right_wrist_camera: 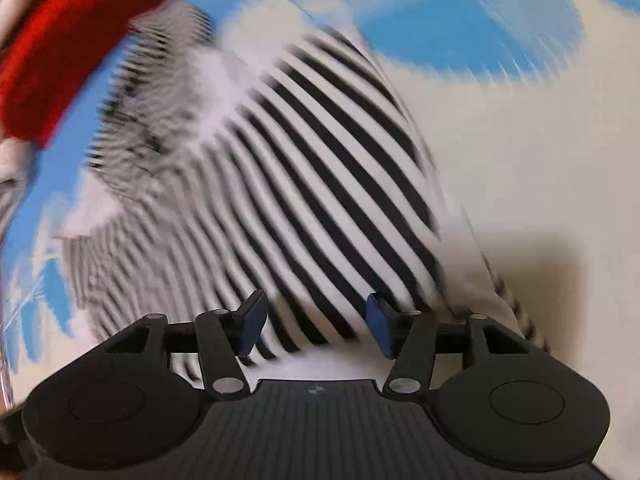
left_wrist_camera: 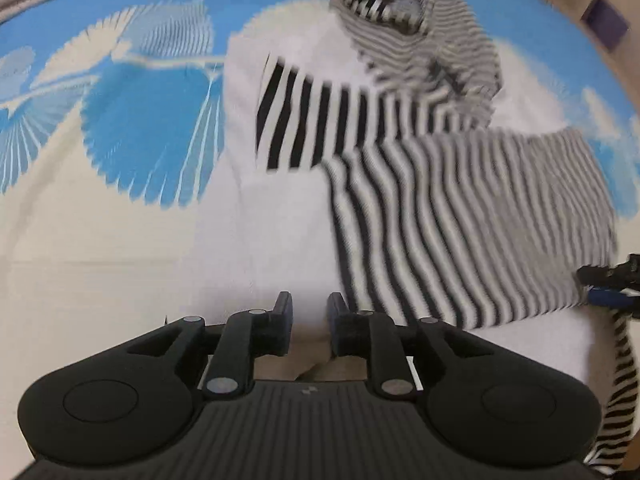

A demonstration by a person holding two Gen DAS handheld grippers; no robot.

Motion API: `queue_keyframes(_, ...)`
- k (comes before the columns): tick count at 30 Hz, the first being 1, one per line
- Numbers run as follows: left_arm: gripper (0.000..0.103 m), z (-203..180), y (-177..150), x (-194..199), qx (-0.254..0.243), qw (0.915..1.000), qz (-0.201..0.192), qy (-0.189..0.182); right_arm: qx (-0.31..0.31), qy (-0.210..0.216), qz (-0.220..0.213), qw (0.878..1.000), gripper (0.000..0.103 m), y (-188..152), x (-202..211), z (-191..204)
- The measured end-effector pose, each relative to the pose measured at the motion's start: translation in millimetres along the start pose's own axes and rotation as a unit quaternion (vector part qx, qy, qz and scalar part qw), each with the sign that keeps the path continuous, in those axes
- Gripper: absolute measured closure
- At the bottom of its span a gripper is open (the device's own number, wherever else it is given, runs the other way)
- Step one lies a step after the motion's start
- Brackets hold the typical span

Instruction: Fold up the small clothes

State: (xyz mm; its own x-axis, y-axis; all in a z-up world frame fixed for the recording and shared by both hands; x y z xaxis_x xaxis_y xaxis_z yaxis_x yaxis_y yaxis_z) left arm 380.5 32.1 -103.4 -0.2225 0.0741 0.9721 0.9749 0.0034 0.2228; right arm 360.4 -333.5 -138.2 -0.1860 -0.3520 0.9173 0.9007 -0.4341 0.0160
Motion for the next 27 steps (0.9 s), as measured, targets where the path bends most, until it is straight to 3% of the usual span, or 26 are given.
queue_keyframes(5,0.078,-2.8,3.3,13.0,-0.001,0.9998,-0.022,-0.002,0.061,-0.019,-0.043,0.997,0.05,0.9,17.1,17.3)
queue_keyframes(11,0.078,-11.2,4.6,19.2,-0.009,0.9995,-0.031,-0.002,0.091,-0.018,-0.076,0.993,0.05,5.4,33.5,28.3)
queue_keyframes(18,0.077,-10.5,10.3,24.4,-0.008,0.9989,-0.046,-0.001,0.13,-0.055,-0.128,0.982,0.05,11.9,55.8,29.6)
queue_keyframes(23,0.074,-2.0,16.8,45.0,0.015,0.9959,-0.09,-0.001,0.159,-0.086,-0.157,0.971,0.05,12.3,68.2,29.9)
queue_keyframes(27,0.061,2.2,21.0,63.1,0.033,0.9897,-0.139,-0.003,0.172,-0.094,-0.177,0.965,0.05,7.5,80.2,27.1)
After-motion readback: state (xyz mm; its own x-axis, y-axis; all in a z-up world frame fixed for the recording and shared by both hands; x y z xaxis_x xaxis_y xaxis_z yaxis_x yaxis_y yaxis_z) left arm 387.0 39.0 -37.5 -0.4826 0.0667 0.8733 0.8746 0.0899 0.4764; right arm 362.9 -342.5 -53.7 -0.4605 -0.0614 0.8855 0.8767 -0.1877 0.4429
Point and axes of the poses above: each gripper's, at about its wrist camera, not at the fingertips, and x roughly against the way its jaws point, z to its left, y to its top, the point moved 2 cm from there along -x, roughly the way its jaws point, and after that the axes turned 5 degrees about z, right-handed, at the moved point
